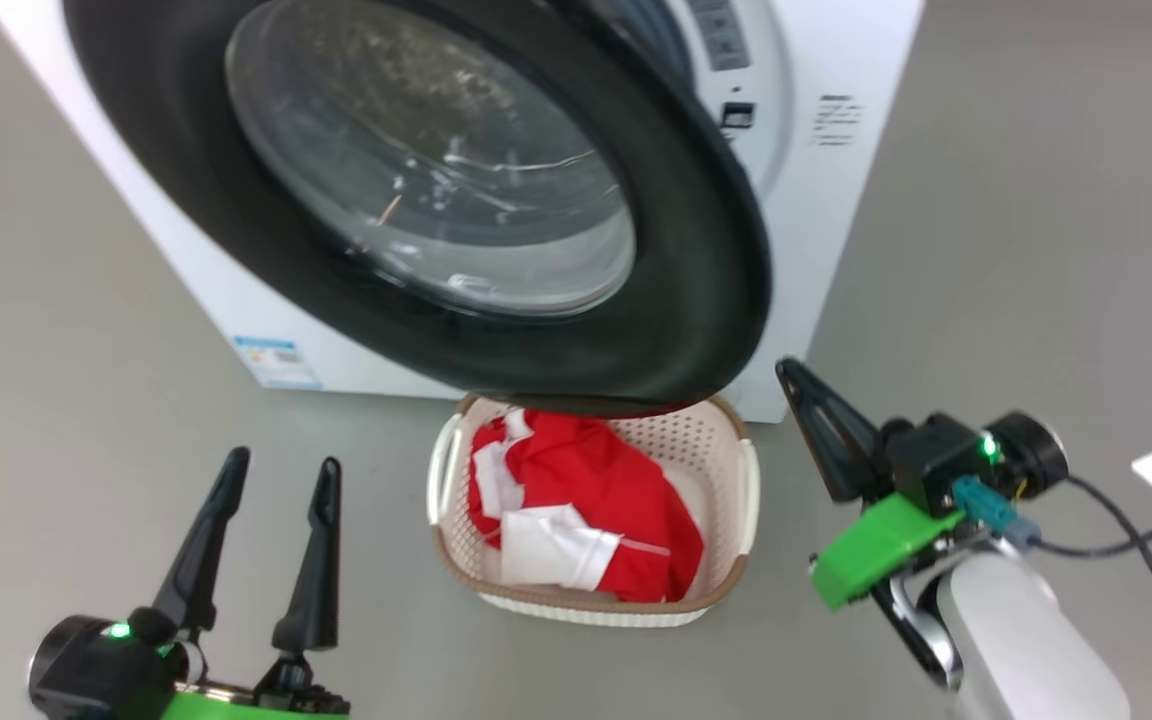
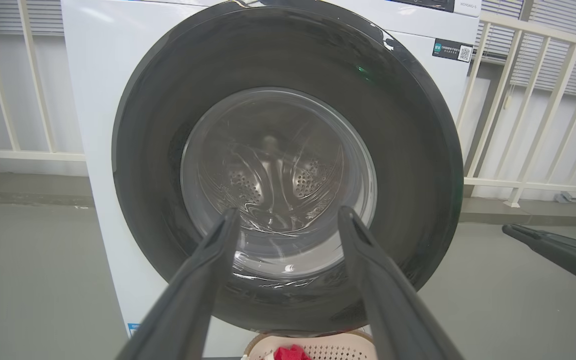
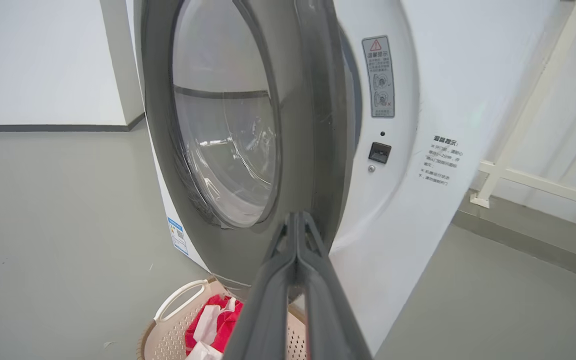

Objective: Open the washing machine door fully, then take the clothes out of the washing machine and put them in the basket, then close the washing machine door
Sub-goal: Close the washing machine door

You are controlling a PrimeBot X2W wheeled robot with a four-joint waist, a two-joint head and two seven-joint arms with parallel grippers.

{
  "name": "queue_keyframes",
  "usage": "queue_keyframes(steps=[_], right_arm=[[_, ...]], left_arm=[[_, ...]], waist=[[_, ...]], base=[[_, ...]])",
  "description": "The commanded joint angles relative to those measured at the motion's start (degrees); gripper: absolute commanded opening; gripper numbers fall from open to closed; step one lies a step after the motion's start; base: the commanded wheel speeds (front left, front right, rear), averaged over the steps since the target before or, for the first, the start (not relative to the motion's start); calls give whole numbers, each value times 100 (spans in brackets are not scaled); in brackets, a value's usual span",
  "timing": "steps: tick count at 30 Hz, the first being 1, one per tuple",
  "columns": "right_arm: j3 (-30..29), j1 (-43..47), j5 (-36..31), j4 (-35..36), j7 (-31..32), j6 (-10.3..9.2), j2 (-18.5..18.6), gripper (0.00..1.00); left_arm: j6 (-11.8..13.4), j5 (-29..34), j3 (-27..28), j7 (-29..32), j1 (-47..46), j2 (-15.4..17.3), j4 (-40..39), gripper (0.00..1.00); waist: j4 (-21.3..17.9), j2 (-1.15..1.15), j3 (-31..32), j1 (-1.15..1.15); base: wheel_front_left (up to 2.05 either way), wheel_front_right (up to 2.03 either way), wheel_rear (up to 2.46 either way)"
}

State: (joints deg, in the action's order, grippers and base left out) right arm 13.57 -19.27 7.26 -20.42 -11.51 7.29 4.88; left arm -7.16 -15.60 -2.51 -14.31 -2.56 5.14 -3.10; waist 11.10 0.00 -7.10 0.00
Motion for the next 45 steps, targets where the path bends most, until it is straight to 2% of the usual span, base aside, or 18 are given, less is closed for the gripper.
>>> queue_keyframes(steps=[1,8,17,25,31,39,45], right_arm=[[158,-304,71,68,2,20,-2,0],[269,-947,168,-336,-15,20,71,0],[185,-1549,28,-820,-150,20,178,0],[-108,-2033,-115,-1172,-277,20,189,0],[-262,-2548,-85,-1440,-322,20,372,0],[-96,-3487,-26,-1847,-345,20,593,0],[-12,-3987,-14,-1932,-347,20,597,0]], left_arm=[[-29,-32,140,-69,-230,50,-160,100],[-32,-104,-42,-69,-407,71,-61,100],[-32,-144,-154,-69,-521,77,-16,100],[-32,-202,-164,-69,-614,31,-66,100],[-33,-255,-201,-69,-770,-26,-107,100],[-33,-300,-155,-69,-984,-106,-97,100],[-33,-255,-226,-69,-1150,-140,-65,100]], waist=[[287,0,-244,0],[580,0,-469,0],[771,0,-680,0],[792,0,-966,0],[775,0,-1319,0],[685,0,-1771,0],[618,0,-1963,0]], base=[[0,0,0],[0,0,0],[0,0,0],[0,0,0],[0,0,0],[0,0,0],[0,0,0]])
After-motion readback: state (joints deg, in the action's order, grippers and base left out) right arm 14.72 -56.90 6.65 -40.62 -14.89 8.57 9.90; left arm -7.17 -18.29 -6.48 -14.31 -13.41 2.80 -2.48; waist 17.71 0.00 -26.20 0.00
